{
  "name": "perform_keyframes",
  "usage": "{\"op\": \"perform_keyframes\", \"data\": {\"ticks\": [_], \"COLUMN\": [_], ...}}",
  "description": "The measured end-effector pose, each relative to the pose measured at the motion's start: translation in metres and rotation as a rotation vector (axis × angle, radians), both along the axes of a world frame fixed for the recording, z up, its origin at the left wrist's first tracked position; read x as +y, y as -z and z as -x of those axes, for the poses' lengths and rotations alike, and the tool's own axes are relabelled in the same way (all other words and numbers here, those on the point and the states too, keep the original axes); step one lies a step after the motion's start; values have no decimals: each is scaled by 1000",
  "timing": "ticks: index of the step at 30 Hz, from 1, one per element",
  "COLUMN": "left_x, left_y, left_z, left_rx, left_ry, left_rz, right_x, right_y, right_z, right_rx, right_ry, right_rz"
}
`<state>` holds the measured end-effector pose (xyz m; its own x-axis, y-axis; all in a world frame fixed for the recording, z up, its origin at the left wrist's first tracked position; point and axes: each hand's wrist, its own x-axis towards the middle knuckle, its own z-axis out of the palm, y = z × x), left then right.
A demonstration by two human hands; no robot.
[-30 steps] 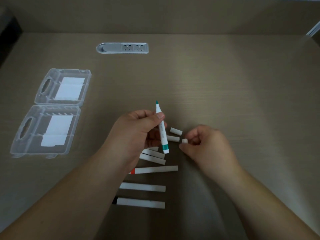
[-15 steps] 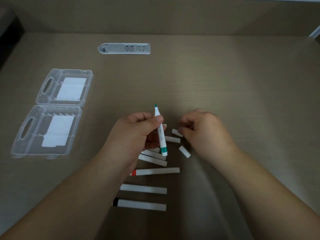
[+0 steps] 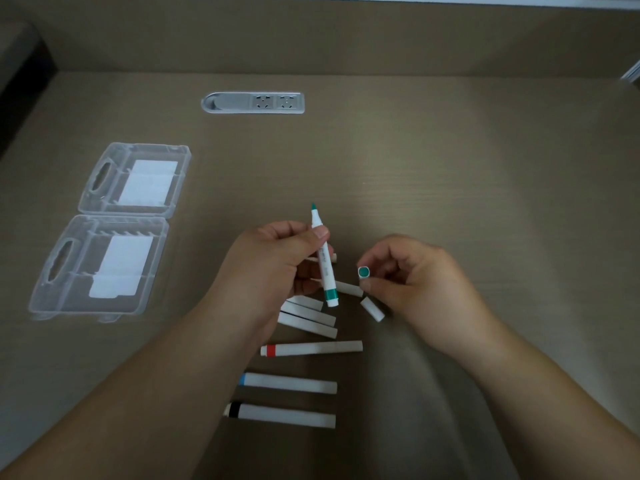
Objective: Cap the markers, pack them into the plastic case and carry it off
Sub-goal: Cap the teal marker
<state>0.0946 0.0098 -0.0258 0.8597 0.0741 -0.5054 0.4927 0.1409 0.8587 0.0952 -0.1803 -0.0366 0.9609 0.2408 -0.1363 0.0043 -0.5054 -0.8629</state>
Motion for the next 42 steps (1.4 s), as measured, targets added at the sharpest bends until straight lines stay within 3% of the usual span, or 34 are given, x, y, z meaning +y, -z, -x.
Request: {"op": "perform_keyframes", "data": {"ticks": [10, 18, 30, 42], "left_x": [-9, -21, -23, -27], "left_y": [-3, -5, -10, -5], "left_z": [3, 26, 34, 39], "left_rx": [-11, -106, -211, -284], "left_ry": [14, 238, 240, 316], "left_rz": [-31, -271, -298, -481], "right_x": [0, 3, 12, 11], "right_y": [-8, -30, -25, -14], "right_z": [15, -4, 11, 29], "right_rx": [36, -59, -23, -2], "right_ry": [2, 300, 185, 279], "right_rz": [-210, -594, -518, -501]}}
